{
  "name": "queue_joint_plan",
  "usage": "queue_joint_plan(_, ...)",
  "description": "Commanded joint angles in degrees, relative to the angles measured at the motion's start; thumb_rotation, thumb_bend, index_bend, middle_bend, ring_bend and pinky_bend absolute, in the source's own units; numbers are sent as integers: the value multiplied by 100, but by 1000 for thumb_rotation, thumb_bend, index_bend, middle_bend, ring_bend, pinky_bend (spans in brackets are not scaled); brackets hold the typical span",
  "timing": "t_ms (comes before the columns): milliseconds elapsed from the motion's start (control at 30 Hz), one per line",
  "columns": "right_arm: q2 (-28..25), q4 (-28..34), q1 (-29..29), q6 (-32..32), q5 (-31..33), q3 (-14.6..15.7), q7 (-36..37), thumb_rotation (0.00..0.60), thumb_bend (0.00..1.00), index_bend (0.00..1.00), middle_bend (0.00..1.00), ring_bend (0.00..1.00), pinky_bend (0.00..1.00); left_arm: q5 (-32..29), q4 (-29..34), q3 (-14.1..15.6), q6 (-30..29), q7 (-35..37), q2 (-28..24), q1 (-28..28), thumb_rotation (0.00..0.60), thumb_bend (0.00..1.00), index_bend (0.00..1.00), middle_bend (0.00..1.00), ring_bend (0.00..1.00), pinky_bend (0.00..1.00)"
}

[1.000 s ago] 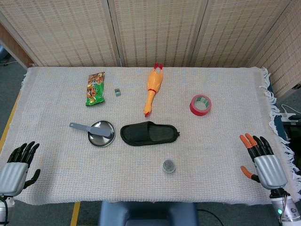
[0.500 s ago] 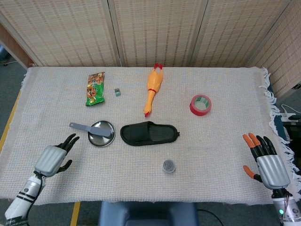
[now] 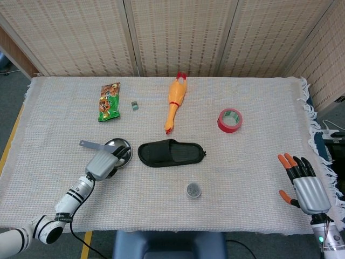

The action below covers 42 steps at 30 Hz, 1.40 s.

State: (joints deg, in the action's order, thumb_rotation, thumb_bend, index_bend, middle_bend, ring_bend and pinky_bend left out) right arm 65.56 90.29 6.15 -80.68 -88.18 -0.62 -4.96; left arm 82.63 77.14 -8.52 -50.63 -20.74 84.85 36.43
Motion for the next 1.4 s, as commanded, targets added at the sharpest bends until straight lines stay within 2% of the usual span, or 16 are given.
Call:
queue_joint_plan(33,-15,13,0,7,-3,9,11,600,158,0,0,0,0,-196,-404,-23,275,-192,240,256,600,390,70,130,660,971)
queue_joint_plan(433,-76,71,11,80,-20,61,34,600,157,0,0,0,0,-411,-923,90,389,-437,317,515,600,390,128,143,666,981)
queue_joint_plan(1000,-183,188,33,210,-10,123,76,600,158,0,0,0,0,-284,-1682,301,190,-315,604,684,600,391,295,275,667,984)
queue_joint_plan(1400,-189,206,45,252,19,127,41,600,157,0,0,0,0,-217,-1966,383,85,-208,739,749,600,388,333,346,667,988)
